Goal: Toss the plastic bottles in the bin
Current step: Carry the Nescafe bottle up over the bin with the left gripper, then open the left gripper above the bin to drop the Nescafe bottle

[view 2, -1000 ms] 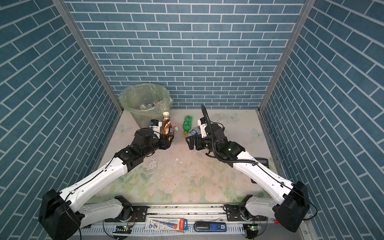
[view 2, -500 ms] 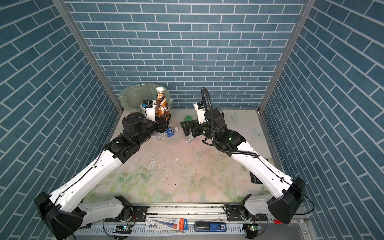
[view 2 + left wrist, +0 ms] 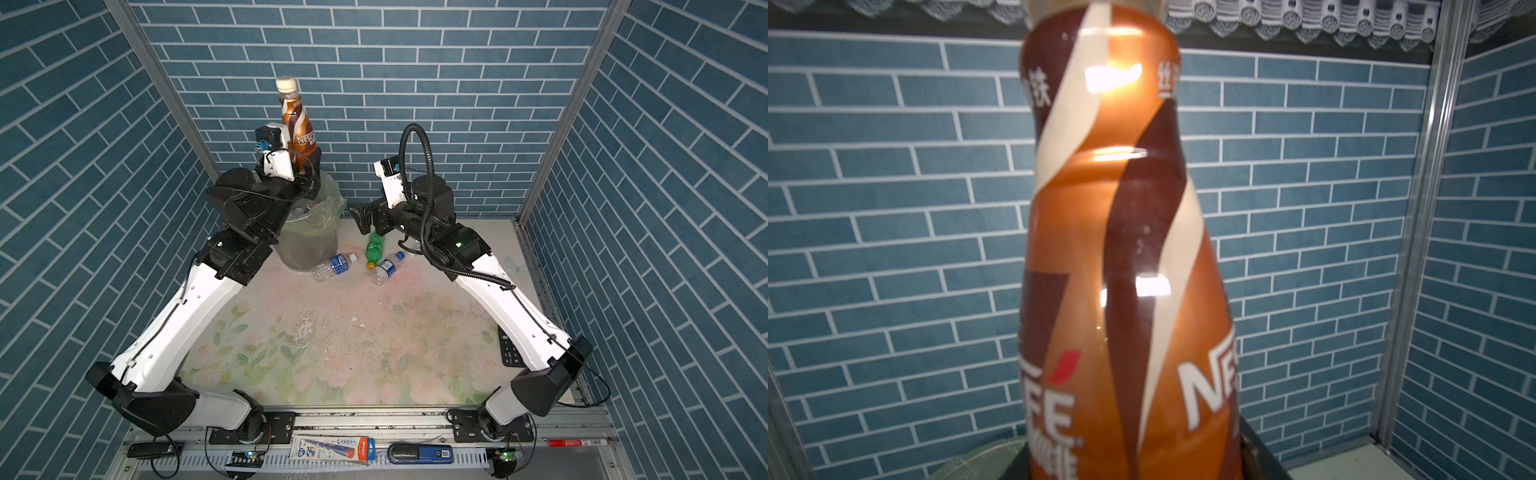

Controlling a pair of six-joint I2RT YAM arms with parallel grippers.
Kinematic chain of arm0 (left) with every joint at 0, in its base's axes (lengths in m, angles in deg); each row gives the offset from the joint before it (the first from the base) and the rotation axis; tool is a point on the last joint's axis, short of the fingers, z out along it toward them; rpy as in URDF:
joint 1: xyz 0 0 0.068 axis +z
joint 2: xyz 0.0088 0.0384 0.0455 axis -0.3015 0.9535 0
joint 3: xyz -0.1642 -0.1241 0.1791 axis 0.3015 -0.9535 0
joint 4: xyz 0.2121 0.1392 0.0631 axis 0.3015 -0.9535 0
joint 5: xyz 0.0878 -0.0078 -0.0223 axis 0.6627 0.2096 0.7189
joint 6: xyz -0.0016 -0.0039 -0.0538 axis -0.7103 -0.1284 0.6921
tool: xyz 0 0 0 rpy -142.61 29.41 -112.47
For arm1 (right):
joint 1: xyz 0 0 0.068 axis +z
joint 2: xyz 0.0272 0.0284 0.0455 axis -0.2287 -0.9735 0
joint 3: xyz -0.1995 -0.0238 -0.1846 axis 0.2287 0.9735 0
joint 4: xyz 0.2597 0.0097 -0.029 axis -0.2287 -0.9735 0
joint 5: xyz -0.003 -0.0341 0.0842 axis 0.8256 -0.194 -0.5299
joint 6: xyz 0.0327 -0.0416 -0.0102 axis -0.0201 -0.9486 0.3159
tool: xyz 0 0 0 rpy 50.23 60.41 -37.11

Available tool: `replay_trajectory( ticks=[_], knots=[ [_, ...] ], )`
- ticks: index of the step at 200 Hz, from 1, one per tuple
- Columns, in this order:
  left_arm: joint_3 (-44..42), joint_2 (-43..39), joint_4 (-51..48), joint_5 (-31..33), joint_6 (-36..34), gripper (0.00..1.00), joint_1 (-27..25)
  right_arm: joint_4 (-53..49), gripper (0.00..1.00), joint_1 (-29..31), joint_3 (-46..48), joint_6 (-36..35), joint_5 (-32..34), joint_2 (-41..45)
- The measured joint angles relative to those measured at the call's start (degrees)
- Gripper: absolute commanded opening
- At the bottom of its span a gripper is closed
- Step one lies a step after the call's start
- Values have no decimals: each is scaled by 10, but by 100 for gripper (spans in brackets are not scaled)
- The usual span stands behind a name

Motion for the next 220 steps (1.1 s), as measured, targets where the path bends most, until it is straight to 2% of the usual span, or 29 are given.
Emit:
replay_trajectory(
  ticks=[57,96,104,114,132,153,172,220],
  knots=[
    [68,12,28,-26,-18,55,64,5,99,-49,-4,3,-35,-34],
    [48,20,40,-55,33,56,133,5,99,-48,-4,10,-50,-42],
    [45,30,40,-67,52,59,153,6,99,-48,-4,13,-52,-43],
    [45,50,31,-80,81,70,177,5,99,-48,-5,17,-54,-45],
    [45,92,-4,-101,137,99,208,5,99,-48,-9,19,-56,-51],
    [34,140,-73,-117,187,99,221,4,99,-48,-10,22,-56,-54],
    [5,149,-119,-132,214,99,222,4,99,-48,-10,23,-58,-55],
    [-12,85,-126,-159,246,99,218,9,99,-48,-10,43,-68,-55]
  ],
)
